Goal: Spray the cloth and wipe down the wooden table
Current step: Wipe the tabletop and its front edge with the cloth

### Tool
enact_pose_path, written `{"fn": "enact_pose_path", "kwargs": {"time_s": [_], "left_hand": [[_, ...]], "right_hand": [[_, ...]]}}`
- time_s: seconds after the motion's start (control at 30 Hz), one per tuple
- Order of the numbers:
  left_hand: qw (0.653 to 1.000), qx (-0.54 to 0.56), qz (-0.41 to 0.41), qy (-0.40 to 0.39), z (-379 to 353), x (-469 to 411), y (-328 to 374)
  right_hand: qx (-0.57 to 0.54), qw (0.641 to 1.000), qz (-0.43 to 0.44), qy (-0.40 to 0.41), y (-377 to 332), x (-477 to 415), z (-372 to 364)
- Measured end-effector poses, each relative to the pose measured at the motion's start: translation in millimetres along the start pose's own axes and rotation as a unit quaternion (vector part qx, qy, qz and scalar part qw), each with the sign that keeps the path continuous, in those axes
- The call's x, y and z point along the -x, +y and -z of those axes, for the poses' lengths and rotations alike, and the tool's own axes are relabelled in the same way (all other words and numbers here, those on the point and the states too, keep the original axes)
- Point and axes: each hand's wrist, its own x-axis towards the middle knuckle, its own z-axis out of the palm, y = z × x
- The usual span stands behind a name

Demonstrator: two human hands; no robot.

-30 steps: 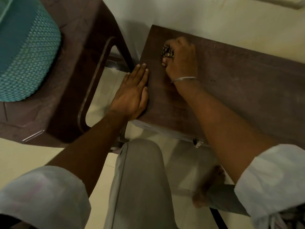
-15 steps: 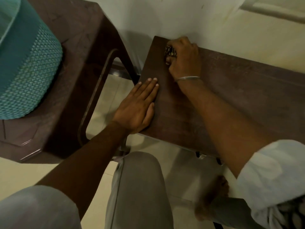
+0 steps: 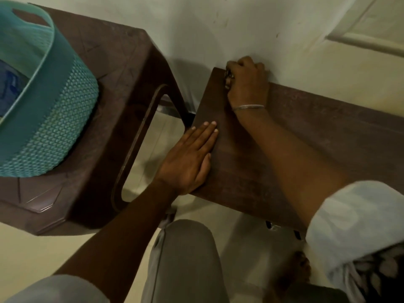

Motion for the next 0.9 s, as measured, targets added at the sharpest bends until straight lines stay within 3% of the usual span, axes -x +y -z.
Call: {"fn": "enact_pose_path", "kwargs": {"time_s": [0.23,0.4,0.57,0.8,0.9], "left_hand": [[1.0,0.003,0.0,-0.002,1,0,1],[1.0,0.002,0.003,0.001,2,1,2],[1.0,0.003,0.009,-0.007,1,0,0],[1.0,0.013,0.01,-0.001,0,-2,1],[1.0,0.014,0.008,0.003,-1,-2,1]], "right_hand": [[-0.022,0.998,0.041,0.035,15,45,6],[-0.021,0.999,0.022,-0.012,21,-4,9],[-0.054,0.998,0.026,0.011,9,26,4],[-0.064,0.995,0.076,-0.03,-1,1,6],[-0.063,0.997,0.046,-0.022,15,14,7]]}}
